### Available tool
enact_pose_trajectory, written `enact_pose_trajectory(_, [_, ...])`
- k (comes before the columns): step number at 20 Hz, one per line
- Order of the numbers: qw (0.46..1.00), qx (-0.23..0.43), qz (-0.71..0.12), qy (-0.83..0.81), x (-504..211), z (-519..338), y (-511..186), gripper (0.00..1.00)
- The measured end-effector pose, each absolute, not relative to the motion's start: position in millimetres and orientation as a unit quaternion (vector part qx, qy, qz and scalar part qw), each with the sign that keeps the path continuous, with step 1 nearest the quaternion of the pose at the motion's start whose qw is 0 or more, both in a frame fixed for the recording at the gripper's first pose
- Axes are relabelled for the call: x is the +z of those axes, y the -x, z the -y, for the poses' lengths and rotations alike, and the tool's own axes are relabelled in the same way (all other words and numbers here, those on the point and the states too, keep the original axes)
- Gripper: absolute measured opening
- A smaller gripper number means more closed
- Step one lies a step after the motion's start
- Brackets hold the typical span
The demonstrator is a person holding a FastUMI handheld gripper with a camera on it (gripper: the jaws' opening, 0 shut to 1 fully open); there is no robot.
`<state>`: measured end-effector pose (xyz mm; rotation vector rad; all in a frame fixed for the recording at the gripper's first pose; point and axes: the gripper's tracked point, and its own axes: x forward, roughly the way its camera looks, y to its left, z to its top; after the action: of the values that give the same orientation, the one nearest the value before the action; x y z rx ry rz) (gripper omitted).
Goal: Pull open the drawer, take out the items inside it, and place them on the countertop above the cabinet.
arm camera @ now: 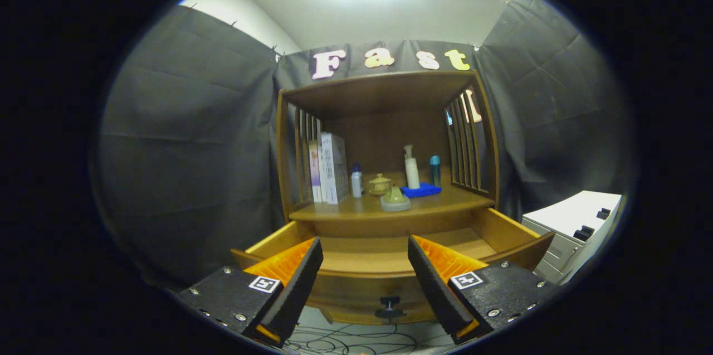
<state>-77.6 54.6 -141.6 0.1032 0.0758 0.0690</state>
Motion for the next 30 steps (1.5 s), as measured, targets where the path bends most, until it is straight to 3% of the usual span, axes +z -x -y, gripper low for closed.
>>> enact_pose_trajectory(11, [0.993, -0.021, -0.119, 0.0, -225, -49, 57, 0.95])
enact_pose_trajectory(30, [0.988, -0.02, -0.146, -0.054, -242, -36, 13, 0.96])
